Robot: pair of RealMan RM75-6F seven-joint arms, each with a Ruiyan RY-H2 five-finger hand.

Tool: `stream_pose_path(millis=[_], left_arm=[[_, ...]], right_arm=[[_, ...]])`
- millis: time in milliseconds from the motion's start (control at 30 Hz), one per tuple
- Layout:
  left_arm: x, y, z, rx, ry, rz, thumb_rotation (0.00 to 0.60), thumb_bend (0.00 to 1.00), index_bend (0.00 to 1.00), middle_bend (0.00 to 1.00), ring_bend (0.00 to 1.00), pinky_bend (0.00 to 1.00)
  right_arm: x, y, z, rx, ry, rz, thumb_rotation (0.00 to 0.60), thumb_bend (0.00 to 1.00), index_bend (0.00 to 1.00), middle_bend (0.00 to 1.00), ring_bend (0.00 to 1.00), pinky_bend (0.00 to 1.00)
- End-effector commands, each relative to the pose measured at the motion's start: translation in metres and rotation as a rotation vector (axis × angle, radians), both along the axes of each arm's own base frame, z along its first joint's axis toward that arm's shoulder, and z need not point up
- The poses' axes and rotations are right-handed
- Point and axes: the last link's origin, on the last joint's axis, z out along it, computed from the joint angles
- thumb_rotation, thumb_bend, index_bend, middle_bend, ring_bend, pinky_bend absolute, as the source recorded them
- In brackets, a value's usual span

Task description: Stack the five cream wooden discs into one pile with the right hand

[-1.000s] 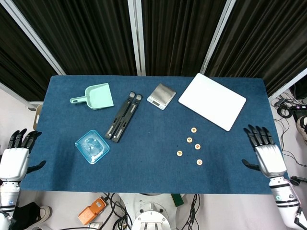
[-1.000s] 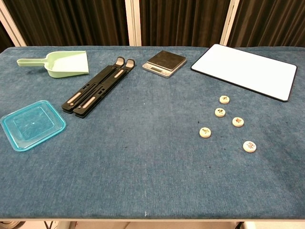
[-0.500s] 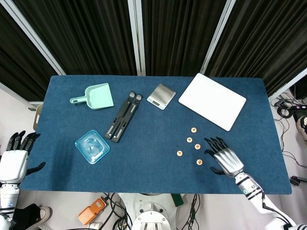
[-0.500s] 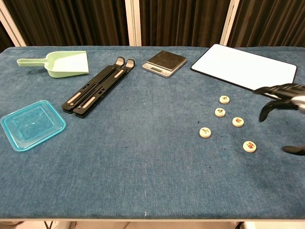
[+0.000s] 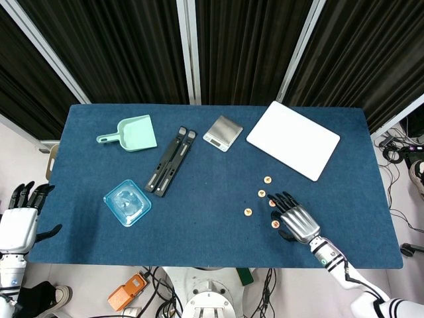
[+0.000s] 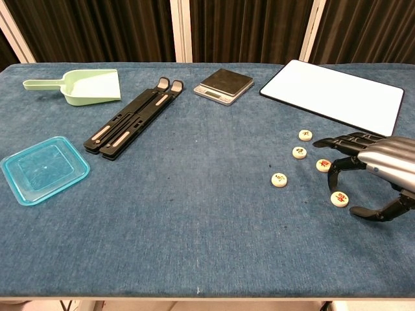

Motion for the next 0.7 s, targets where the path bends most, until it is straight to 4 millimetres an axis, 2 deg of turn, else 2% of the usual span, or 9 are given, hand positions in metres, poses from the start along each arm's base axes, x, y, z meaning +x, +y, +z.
stream_pose_path(millis=[33, 300, 567, 700], left_arm=[[-0.001, 0.0, 0.0, -0.002, 0.004, 0.002, 0.6, 0.08, 0.17, 0.14, 0.04, 0.0], [-0.003, 0.001, 0.0, 0.002, 0.007, -0.002, 0.6, 0.08, 0.17, 0.14, 0.04, 0.0], [-0.004, 0.001, 0.0, 0.004, 0.005, -0.004, 0.6, 0.08, 0.17, 0.14, 0.04, 0.0], [-0.004, 0.002, -0.001, 0.003, 0.004, -0.006, 0.6, 0.08, 0.17, 0.14, 0.04, 0.0]], right_arm=[[-0.001, -0.001, -0.002, -0.002, -0.004, -0.005, 0.6, 0.47, 0.48, 0.05, 0.0, 0.05], [-0.001, -0.003, -0.008, 0.009, -0.004, -0.008, 0.6, 0.51, 0.49, 0.05, 0.0, 0.05], [0.0, -0.003, -0.007, 0.002, -0.023, -0.003, 0.6, 0.55, 0.56, 0.05, 0.02, 0.05], [0.012, -0.013, -0.002, -0.021, -0.061, 0.008, 0.6, 0.55, 0.56, 0.05, 0.02, 0.05]])
